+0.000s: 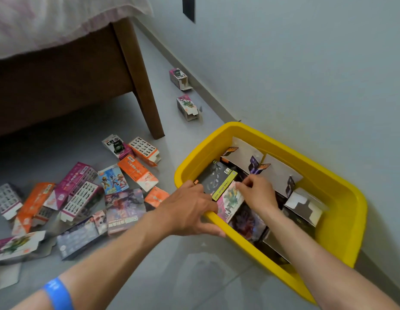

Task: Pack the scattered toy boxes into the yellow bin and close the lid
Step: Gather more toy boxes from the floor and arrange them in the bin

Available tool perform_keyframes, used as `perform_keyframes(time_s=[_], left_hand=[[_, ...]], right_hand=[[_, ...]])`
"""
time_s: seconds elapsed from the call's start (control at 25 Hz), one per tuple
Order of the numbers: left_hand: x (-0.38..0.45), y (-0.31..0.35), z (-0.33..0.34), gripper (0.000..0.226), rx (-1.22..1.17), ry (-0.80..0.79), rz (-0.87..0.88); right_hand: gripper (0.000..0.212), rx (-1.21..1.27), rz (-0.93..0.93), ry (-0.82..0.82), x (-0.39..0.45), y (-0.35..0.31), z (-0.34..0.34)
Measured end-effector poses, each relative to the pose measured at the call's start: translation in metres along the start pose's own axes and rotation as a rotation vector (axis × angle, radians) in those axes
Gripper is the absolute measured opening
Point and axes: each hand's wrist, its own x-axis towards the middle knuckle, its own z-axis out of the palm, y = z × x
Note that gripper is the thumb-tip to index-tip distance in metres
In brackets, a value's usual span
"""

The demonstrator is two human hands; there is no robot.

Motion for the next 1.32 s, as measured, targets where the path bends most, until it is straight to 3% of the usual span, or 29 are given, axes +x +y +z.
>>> perform_keyframes(time_s=[0.12, 0.24, 0.28, 0.32, 0.44, 0.48, 0.52, 0.6, 0.68, 0.72, 0.84, 0.96, 1.04, 1.16, 1.24, 1.32], left_hand=[[-0.008, -0.002, 0.001, 0.058, -0.1, 0.151, 0.009], [-0.017, -0.025, -0.001, 0.031, -0.379, 0.742, -0.404], [-0.032, -0.039, 0.008, 0.02, -0.4, 0.815, -0.594], [-0.04, -0.05, 0.018, 0.022, -0.341, 0.713, -0.71], [-0.051, -0.064, 0.061, 0.065, -0.127, -0.1, -0.565], [-0.052, -0.062, 0.073, 0.077, -0.066, -0.233, -0.508], [-0.05, -0.06, 0.084, 0.082, 0.005, -0.268, -0.466], [-0.044, -0.062, 0.092, 0.074, 0.135, -0.21, -0.445], [-0.045, -0.072, 0.088, 0.056, 0.085, -0.137, -0.475], [-0.052, -0.082, 0.081, 0.052, -0.1, -0.084, -0.523], [-0.077, -0.103, 0.032, 0.047, -0.997, 0.143, -0.642], [-0.076, -0.104, -0.029, 0.063, -1.397, 0.438, -0.54], [-0.056, -0.085, -0.066, 0.076, -1.412, 0.458, -0.345], [-0.006, -0.038, -0.091, 0.081, -1.369, 0.346, -0.125], [0.022, -0.007, -0.087, 0.055, -1.301, 0.304, -0.082], [0.039, 0.009, -0.073, 0.035, -1.069, 0.257, -0.151]], right_hand=[[0.028, -0.201, -0.131, 0.101, -0.012, -0.009, -0.009], [0.014, -0.164, -0.377, 0.325, -0.04, -0.028, -0.024], [0.012, -0.08, -0.499, 0.353, -0.059, -0.041, -0.015], [0.012, -0.005, -0.62, 0.372, -0.078, -0.051, -0.008], [0.007, 0.037, -0.928, 0.27, -0.132, -0.069, 0.026], [0.006, 0.008, -0.996, 0.198, -0.145, -0.069, 0.039], [0.006, -0.029, -1.025, 0.14, -0.154, -0.066, 0.05], [0.005, -0.066, -1.003, 0.063, -0.161, -0.056, 0.06], [0.005, -0.008, -0.931, 0.048, -0.161, -0.051, 0.054], [0.005, 0.05, -0.887, 0.049, -0.159, -0.052, 0.048], [0.015, 0.216, -0.78, 0.097, -0.147, -0.073, 0.023], [0.052, 0.289, -0.667, 0.117, -0.121, -0.1, -0.004], [0.074, 0.409, -0.551, -0.069, -0.104, -0.114, -0.021], [0.071, 0.765, -0.496, -0.297, -0.086, -0.106, -0.048], [0.057, 0.898, -0.402, -0.225, -0.078, -0.089, -0.066], [0.052, 0.775, -0.241, -0.015, -0.071, -0.063, -0.083]])
